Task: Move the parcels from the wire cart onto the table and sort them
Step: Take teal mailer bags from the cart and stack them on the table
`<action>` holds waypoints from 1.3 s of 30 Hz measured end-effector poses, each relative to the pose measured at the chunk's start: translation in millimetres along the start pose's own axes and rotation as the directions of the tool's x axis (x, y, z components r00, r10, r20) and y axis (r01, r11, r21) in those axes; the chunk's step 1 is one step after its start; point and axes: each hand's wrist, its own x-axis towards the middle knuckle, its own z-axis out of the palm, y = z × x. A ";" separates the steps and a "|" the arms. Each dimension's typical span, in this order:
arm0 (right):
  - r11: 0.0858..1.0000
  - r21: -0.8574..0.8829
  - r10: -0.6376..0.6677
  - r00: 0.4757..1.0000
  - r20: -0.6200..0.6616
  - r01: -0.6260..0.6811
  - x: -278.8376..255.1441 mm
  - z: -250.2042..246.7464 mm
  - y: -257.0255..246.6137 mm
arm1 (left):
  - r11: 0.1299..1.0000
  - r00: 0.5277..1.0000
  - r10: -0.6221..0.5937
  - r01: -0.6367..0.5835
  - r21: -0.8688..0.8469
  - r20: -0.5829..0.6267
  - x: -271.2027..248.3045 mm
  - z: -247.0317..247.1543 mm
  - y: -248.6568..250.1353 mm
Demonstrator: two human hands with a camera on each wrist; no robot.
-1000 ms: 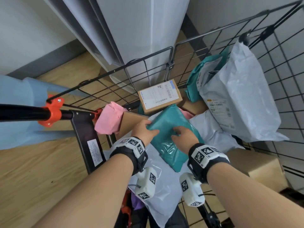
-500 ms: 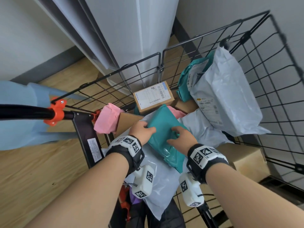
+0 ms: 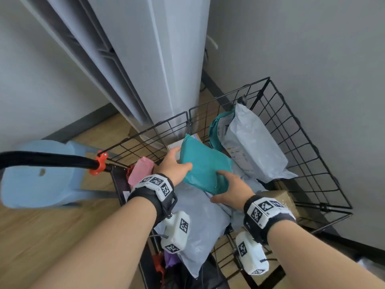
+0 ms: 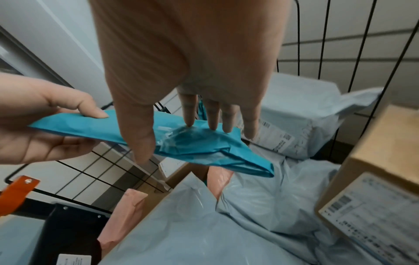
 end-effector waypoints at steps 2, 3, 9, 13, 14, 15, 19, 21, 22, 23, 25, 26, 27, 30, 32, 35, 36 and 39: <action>0.999 -0.026 -0.021 0.999 -0.037 0.020 -17.6 -12.5 -6.6 | 0.998 0.998 0.055 -0.055 -0.025 -0.001 -16.8 -7.8 17.1; 0.999 -0.030 -0.029 0.998 -0.061 0.028 -26.3 -18.0 -9.7 | 0.996 0.996 0.084 -0.085 -0.037 -0.005 -23.7 -11.0 24.1; 0.998 -0.038 -0.049 0.978 -0.204 0.042 -79.1 -44.5 -20.9 | 0.979 0.981 0.189 -0.186 -0.088 0.034 -65.6 -23.6 57.4; 0.998 -0.044 -0.053 0.964 -0.260 0.043 -115.7 -56.4 -23.4 | 0.964 0.967 0.253 -0.248 -0.099 0.036 -95.0 -28.9 73.4; 0.998 -0.052 -0.059 0.964 -0.260 0.047 -125.9 -57.8 -23.5 | 0.959 0.964 0.265 -0.259 -0.112 0.038 -102.0 -29.7 76.5; 0.996 -0.065 -0.071 0.962 -0.262 0.056 -135.7 -58.5 -23.6 | 0.954 0.959 0.279 -0.273 -0.123 0.040 -109.7 -30.4 79.8; 0.992 -0.110 -0.089 0.941 -0.325 0.056 -173.6 -60.2 -20.0 | 0.933 0.936 0.347 -0.338 -0.126 0.057 -138.6 -30.3 90.5; 0.994 -0.105 -0.071 0.917 -0.393 0.032 -191.2 -62.4 -15.5 | 0.921 0.922 0.378 -0.367 -0.133 0.078 -153.5 -28.5 95.8; 0.996 -0.092 -0.060 0.903 -0.426 0.023 -199.8 -64.0 -12.8 | 0.915 0.916 0.391 -0.378 -0.139 0.087 -161.7 -27.5 99.0; 0.997 -0.079 -0.049 0.890 -0.453 0.015 -209.3 -65.5 -10.3 | 0.910 0.909 0.404 -0.388 -0.143 0.100 -170.6 -26.3 102.5; 0.997 -0.080 -0.052 0.862 -0.505 0.013 -228.5 -68.0 -5.0 | 0.899 0.894 0.430 -0.410 -0.154 0.126 -187.0 -22.4 109.3; 0.996 -0.086 -0.059 0.842 -0.536 0.015 -238.3 -69.2 -1.8 | 0.892 0.885 0.444 -0.422 -0.162 0.141 -195.7 -19.8 113.2; 0.996 -0.091 -0.064 0.820 -0.568 0.015 -248.1 -70.5 1.3 | 0.886 0.874 0.459 -0.435 -0.161 0.158 -204.5 -16.7 117.4; 0.996 -0.090 -0.047 0.764 -0.644 -0.015 -275.9 -76.5 10.7 | 0.880 0.850 0.474 -0.445 -0.166 0.231 -227.4 -5.4 129.5; 0.996 -0.087 -0.034 0.730 -0.683 -0.035 -294.2 -83.3 16.5 | 0.881 0.837 0.471 -0.429 -0.198 0.279 -244.8 2.3 139.6; 0.995 -0.075 -0.013 0.676 -0.736 -0.062 -319.0 -93.4 25.8 | 0.865 0.810 0.501 -0.453 -0.217 0.304 -267.5 15.8 156.1; 0.995 -0.073 -0.011 0.650 -0.760 -0.069 -326.4 -97.1 29.1 | 0.857 0.801 0.513 -0.463 -0.224 0.309 -274.3 21.0 162.5; 0.993 -0.085 -0.024 0.570 -0.821 -0.081 -346.3 -111.3 38.1 | 0.846 0.776 0.533 -0.486 -0.219 0.337 -292.7 35.0 181.8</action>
